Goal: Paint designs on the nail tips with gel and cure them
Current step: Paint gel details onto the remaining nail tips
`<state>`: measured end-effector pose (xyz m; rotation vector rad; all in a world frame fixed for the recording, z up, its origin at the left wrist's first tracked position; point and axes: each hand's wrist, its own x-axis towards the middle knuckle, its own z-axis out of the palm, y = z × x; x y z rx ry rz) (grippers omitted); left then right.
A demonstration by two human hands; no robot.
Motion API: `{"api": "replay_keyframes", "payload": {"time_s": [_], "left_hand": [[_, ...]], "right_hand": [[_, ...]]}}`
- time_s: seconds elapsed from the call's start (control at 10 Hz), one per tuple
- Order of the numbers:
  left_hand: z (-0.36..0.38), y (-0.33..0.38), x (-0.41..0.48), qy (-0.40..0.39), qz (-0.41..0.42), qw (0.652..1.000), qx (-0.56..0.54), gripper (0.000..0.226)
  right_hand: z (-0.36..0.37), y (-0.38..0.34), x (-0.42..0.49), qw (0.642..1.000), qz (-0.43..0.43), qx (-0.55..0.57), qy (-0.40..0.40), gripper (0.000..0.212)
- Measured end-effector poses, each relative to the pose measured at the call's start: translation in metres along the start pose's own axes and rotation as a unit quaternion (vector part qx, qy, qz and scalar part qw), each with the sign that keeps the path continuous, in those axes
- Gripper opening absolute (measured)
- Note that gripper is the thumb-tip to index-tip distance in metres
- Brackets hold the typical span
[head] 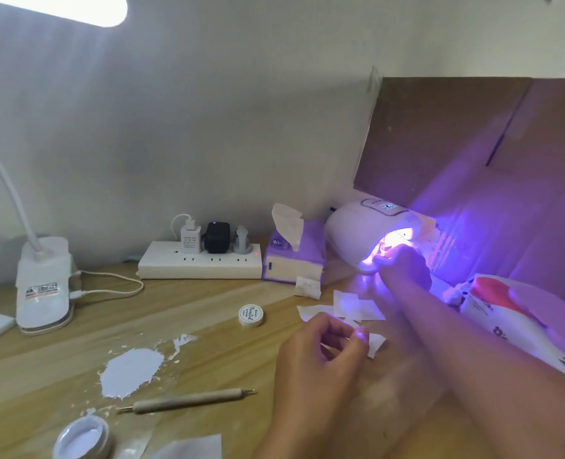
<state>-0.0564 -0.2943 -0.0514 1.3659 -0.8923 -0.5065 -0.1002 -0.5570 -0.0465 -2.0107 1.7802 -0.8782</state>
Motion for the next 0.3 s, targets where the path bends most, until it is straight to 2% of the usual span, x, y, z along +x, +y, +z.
{"api": "replay_keyframes", "payload": {"time_s": [0.1, 0.2, 0.3], "left_hand": [[0.000, 0.002, -0.002, -0.001, -0.001, 1.000, -0.004, 0.013], [-0.001, 0.003, -0.003, -0.001, -0.003, 1.000, -0.011, 0.015], [-0.002, 0.004, -0.005, -0.004, -0.007, 1.000, -0.006, 0.018]], "right_hand": [[-0.016, 0.005, -0.027, 0.999, -0.006, 0.030, -0.010, 0.030], [-0.031, 0.011, -0.053, 0.998, -0.028, 0.013, -0.047, 0.040], [-0.043, 0.014, -0.072, 0.997, -0.032, -0.009, -0.067, 0.035]]}}
